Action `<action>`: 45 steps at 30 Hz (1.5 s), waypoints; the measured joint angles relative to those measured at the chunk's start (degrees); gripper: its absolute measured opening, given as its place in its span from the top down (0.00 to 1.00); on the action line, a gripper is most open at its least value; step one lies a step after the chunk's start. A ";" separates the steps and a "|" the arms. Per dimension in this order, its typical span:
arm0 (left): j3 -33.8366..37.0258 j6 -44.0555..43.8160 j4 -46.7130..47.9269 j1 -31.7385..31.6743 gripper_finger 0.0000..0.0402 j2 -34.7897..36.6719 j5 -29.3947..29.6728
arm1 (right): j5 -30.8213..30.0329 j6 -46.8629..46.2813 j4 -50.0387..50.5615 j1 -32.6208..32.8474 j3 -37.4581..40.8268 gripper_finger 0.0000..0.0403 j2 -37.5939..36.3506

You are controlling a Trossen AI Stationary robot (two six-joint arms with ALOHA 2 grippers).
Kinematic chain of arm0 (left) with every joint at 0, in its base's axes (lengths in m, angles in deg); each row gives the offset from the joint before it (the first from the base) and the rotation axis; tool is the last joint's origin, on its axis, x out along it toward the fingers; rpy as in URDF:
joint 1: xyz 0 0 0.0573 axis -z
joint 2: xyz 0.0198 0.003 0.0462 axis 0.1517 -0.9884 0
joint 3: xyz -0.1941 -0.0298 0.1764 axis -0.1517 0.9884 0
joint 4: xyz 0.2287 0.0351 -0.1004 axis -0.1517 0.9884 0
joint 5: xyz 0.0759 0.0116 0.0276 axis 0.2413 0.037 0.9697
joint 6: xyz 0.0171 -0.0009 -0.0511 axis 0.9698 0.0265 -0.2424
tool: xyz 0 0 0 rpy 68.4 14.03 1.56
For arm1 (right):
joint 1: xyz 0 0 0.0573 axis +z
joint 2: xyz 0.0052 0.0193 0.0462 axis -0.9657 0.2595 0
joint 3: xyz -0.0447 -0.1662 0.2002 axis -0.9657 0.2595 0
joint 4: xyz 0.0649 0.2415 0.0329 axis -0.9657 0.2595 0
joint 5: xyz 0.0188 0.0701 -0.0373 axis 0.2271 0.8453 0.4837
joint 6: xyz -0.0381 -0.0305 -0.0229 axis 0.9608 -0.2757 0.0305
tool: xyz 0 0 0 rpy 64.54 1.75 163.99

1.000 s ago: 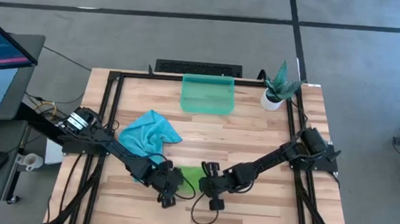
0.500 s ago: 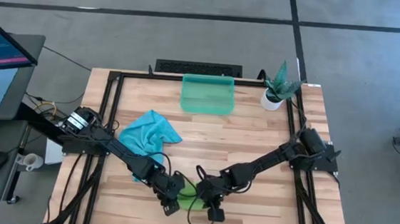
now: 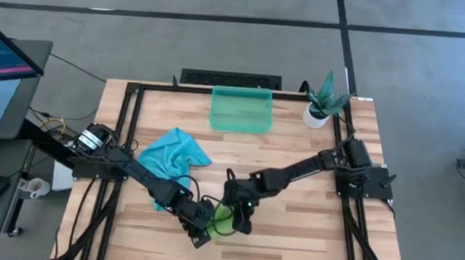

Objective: Roll microfiber towels into tight, uniform cylinder then place into a basket
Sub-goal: Roll the green microfiber cloth

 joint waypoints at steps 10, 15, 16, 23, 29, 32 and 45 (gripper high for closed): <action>0.02 1.41 0.01 0.00 0.93 0.04 2.82 | -0.94 -0.86 -0.03 -5.21 0.02 0.93 0.16; 0.02 3.83 -0.03 0.00 0.93 0.07 3.89 | -1.11 -1.86 -0.06 -5.68 0.92 0.95 0.13; 0.02 4.30 0.00 0.00 0.93 0.04 4.12 | -1.07 -2.98 -0.18 -5.50 1.29 0.95 0.13; -0.18 5.20 -0.82 0.83 0.93 0.05 4.00 | 4.53 -10.14 -0.40 1.66 2.12 0.94 0.07; 0.11 6.26 -0.80 0.96 0.93 -0.02 3.10 | 4.62 -11.46 -4.40 5.82 2.15 0.94 0.02; 1.63 4.53 0.03 -0.14 0.93 -0.02 3.40 | 3.26 -11.46 -3.66 5.11 2.64 0.94 0.21; 4.37 2.45 -2.38 -1.33 0.93 -0.09 0.85 | 12.90 -12.84 -6.55 0.34 2.47 0.95 7.38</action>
